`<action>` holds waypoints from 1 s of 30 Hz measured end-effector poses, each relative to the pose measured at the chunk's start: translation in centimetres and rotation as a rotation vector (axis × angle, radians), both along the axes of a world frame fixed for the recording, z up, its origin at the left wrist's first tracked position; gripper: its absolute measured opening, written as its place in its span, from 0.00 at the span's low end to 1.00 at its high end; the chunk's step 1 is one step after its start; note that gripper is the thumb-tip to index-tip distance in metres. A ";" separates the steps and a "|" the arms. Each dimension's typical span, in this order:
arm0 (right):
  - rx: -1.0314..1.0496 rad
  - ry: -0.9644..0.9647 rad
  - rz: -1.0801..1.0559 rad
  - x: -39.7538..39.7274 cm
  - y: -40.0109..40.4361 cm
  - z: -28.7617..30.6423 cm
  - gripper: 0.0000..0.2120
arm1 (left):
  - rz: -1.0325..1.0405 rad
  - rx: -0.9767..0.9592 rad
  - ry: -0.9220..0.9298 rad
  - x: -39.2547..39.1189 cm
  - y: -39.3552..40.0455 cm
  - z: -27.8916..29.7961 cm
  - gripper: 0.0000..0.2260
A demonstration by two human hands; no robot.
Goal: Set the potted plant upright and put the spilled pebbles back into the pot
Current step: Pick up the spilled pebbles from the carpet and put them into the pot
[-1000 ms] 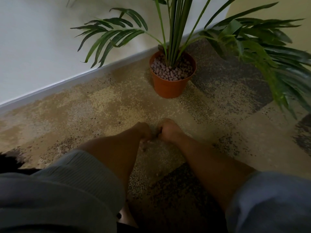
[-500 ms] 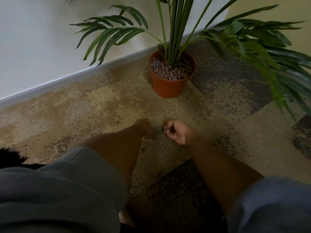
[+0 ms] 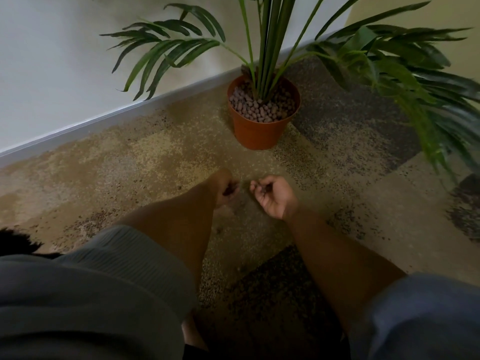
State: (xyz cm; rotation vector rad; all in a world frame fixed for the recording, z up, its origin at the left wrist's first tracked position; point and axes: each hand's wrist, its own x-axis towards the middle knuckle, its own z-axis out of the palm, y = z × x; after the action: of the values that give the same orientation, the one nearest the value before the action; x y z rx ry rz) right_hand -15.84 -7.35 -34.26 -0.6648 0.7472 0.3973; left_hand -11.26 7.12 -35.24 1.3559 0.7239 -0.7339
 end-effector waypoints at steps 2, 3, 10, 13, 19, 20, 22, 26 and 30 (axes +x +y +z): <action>0.040 -0.050 -0.039 0.5 0.1 0.6 0.07 | 0.112 -0.184 0.021 0.2 -0.2 1.2 0.11; 0.047 -0.073 -0.050 0.9 0.2 1.1 0.07 | 0.152 -0.256 0.025 0.3 -0.4 2.0 0.11; 0.127 -0.215 -0.226 4.7 -1.2 5.8 0.17 | 0.418 -0.509 -0.183 4.3 -2.8 6.6 0.14; 0.121 -0.239 -0.333 6.6 -1.7 8.5 0.18 | 0.481 -0.611 -0.245 6.0 -4.4 9.4 0.12; 0.075 -0.226 -0.482 9.6 -1.7 11.8 0.19 | 0.495 -0.654 -0.243 7.5 -7.6 13.4 0.19; 0.058 -0.225 -0.489 10.0 -1.7 11.9 0.20 | 0.487 -0.647 -0.234 7.8 -8.0 13.6 0.20; 0.038 -0.224 -0.482 10.4 -1.8 12.2 0.20 | 0.475 -0.632 -0.218 8.5 -8.4 13.8 0.21; 0.084 -0.282 -0.426 11.0 -2.3 12.6 0.23 | 0.458 -0.658 -0.234 9.2 -8.6 13.5 0.21; 0.157 -0.320 -0.411 11.8 -2.8 12.4 0.25 | 0.445 -0.768 -0.264 9.3 -8.1 13.6 0.22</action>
State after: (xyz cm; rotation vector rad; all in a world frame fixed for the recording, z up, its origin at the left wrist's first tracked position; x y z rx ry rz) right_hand -4.04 -10.19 -21.87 -0.3989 0.5225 -0.0296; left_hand -1.93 -0.93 -21.65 0.5434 0.4324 -0.3917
